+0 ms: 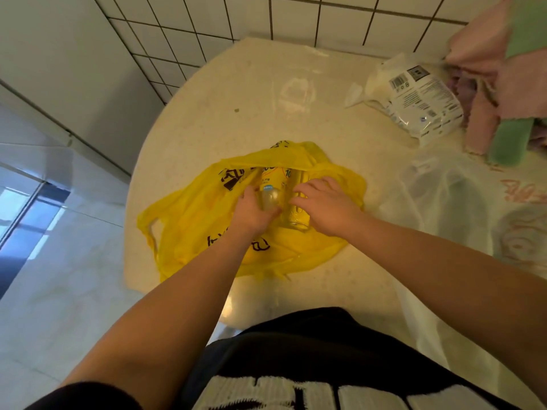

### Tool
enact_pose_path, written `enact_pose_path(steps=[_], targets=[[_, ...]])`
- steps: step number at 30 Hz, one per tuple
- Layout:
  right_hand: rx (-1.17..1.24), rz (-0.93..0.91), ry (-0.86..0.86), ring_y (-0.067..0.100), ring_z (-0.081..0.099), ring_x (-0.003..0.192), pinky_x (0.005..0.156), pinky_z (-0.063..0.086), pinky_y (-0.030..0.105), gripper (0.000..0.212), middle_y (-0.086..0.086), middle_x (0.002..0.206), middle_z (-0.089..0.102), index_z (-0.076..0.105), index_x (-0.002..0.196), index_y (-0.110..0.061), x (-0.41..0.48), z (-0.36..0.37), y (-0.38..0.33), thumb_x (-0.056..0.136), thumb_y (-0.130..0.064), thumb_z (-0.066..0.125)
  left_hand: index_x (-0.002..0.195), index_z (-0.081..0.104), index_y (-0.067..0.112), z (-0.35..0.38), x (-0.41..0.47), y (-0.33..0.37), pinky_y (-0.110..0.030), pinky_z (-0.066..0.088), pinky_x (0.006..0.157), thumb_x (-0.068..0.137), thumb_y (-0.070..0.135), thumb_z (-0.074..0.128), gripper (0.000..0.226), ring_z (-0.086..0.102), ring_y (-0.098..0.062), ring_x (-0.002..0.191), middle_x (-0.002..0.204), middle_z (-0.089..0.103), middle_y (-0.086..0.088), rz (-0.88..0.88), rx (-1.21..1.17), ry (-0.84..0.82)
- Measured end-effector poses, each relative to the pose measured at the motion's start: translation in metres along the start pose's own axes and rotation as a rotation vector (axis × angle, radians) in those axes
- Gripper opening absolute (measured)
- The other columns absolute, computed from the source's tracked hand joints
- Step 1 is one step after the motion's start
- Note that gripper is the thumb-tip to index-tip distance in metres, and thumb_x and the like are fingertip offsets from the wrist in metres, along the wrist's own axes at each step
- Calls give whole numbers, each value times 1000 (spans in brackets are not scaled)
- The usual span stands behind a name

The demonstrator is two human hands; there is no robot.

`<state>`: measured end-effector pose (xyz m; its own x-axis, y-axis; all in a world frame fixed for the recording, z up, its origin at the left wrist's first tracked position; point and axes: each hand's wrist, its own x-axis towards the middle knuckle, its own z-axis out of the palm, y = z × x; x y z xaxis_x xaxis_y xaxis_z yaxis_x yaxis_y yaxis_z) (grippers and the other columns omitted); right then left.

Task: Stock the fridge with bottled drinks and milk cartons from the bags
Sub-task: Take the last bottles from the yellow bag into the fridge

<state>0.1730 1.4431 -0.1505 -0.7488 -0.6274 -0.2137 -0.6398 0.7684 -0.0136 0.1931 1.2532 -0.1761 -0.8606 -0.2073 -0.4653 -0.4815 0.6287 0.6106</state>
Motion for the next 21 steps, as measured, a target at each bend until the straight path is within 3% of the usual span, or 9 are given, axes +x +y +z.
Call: enact_pose_path(steps=[4,8,12,16,21], targets=[[-156,-80,-61,28,27,141,116,10,51,48,-1,148,37,47,134,-29,12,-6,-6,90,-13,53,149,31,23,5,13,-11,-45,49,100,50,63,83,118,56,-24,121,136,56,-5,-53,-151,-76],[-266,-165,-91,31,25,142,118,0,53,48,1,143,41,43,137,-28,21,-3,-5,91,-15,53,137,48,8,-6,11,-5,-35,50,88,71,34,86,81,59,-21,107,123,61,-6,-126,-206,-91],[-358,-228,-149,32,24,143,116,-4,58,42,2,139,45,46,134,-30,28,3,-5,93,-20,53,128,57,8,-16,12,-4,-40,56,84,57,38,83,82,65,-27,101,118,66,-11,-242,-343,-124],[-336,-271,-78,31,34,137,116,1,58,41,1,130,52,51,127,-29,27,3,2,88,-16,56,125,57,13,-31,5,-1,-39,54,77,51,36,74,80,63,-26,94,117,64,-13,-353,-547,-207],[-159,-219,229,27,54,116,107,24,51,51,-4,109,62,59,111,-24,14,-12,10,62,-11,68,124,58,21,-51,-12,9,-33,54,63,74,28,63,51,60,-26,94,115,60,-10,-403,-748,-362]])
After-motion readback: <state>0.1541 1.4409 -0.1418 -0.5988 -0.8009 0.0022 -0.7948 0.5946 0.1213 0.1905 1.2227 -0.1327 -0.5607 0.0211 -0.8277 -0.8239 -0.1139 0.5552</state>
